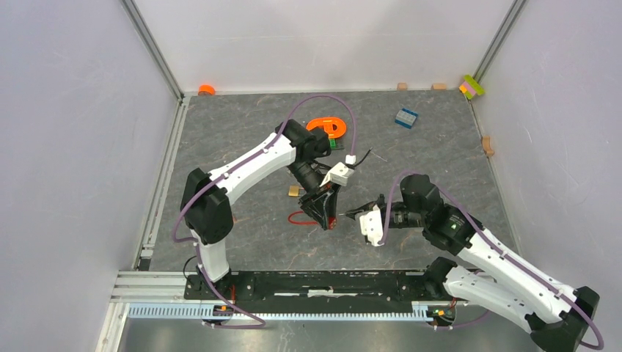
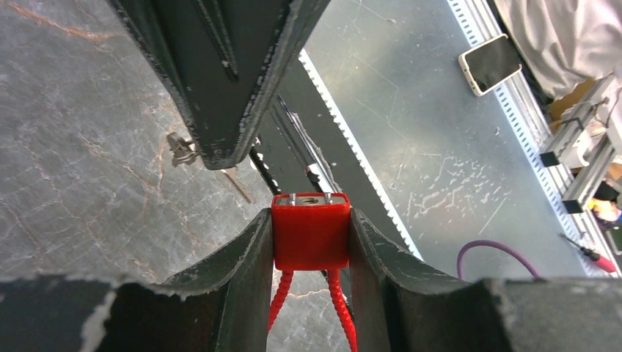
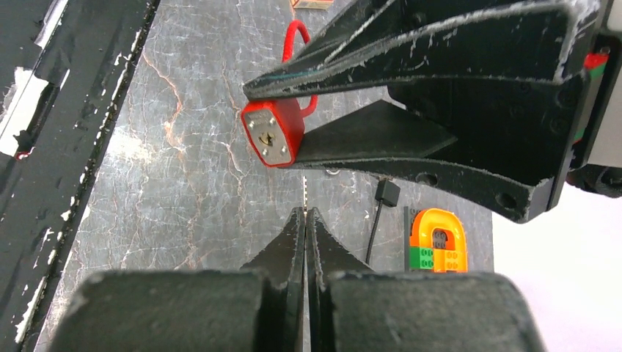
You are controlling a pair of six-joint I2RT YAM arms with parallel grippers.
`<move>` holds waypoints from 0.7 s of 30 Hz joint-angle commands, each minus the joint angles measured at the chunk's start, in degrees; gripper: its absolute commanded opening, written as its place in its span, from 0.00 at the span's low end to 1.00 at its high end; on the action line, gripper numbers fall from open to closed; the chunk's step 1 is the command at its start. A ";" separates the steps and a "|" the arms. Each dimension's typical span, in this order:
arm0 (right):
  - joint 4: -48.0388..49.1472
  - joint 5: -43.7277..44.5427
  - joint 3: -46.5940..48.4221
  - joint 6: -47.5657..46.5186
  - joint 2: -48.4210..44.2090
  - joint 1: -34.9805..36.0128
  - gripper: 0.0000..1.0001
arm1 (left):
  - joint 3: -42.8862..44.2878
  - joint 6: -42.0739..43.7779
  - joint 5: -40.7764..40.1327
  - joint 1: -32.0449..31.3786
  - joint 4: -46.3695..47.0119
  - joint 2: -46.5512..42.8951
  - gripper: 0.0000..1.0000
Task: Unlock with the key
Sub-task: Pick up the lock from the center of the board, then unlock the lock.
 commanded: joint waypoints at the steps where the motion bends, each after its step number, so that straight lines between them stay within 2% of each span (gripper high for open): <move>1: -3.46 4.67 4.67 -2.68 -0.22 2.86 0.00 | 3.07 5.93 0.47 -0.02 -2.71 -0.99 0.02; 13: -5.22 13.99 4.75 -5.14 -0.99 11.36 0.00 | 4.28 6.92 1.88 -0.02 -1.96 1.07 0.02; 21: -4.37 19.04 4.55 -5.65 -1.06 14.87 0.00 | 5.48 3.85 2.20 -0.05 -1.41 2.21 0.02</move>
